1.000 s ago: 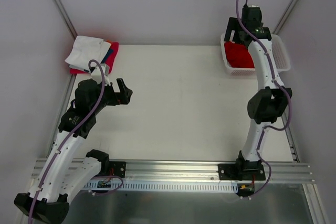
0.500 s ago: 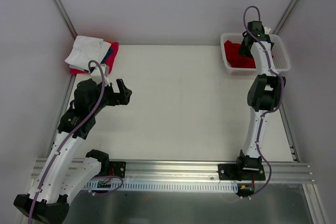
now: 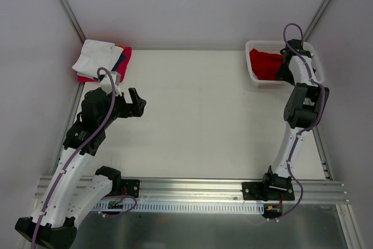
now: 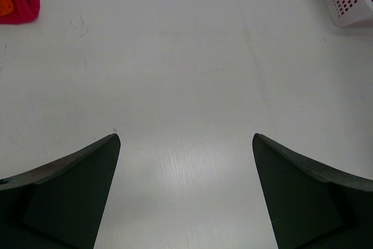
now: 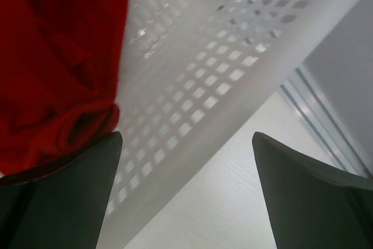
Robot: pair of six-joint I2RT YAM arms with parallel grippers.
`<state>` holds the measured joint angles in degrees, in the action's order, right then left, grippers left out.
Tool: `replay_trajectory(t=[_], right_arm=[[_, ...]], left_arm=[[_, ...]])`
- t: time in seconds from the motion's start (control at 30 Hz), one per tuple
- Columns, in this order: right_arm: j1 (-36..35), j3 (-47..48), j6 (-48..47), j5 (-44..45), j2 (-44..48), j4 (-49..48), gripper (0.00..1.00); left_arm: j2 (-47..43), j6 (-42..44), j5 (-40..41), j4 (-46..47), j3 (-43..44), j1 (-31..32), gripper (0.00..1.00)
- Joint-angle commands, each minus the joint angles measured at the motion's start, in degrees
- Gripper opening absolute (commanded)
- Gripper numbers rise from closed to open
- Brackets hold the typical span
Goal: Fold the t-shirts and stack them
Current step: Grab crumpled tshirt from bin with the right arm
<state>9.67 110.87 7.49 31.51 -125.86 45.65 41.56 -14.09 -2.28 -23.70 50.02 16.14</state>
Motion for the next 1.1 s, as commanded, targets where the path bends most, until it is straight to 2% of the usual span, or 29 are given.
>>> replay_trajectory(t=[0.0, 0.17, 0.37, 0.77, 1.07], right_arm=[[-3.2, 0.2, -0.3, -10.9, 4.6, 0.4, 0.99], [-7.6, 7.5, -2.0, -14.4, 4.8, 2.5, 0.99], [-10.8, 12.3, -2.9, -13.0, 7.2, 5.4, 1.0], [-10.8, 10.9, -5.9, -10.8, 7.1, 5.7, 1.0], [-6.3, 10.2, -7.0, -17.9, 2.9, -0.1, 0.99]], left_arm=[[-0.7, 0.6, 0.3, -0.2, 1.8, 0.2, 0.99], [-0.6, 0.9, 0.4, -0.3, 1.8, 0.1, 0.99], [-1.0, 1.3, 1.0, -0.2, 1.7, 0.1, 0.99], [-1.3, 1.3, 0.8, -0.3, 1.6, 0.2, 0.99], [-1.1, 1.3, 0.6, -0.2, 1.3, 0.1, 0.99]])
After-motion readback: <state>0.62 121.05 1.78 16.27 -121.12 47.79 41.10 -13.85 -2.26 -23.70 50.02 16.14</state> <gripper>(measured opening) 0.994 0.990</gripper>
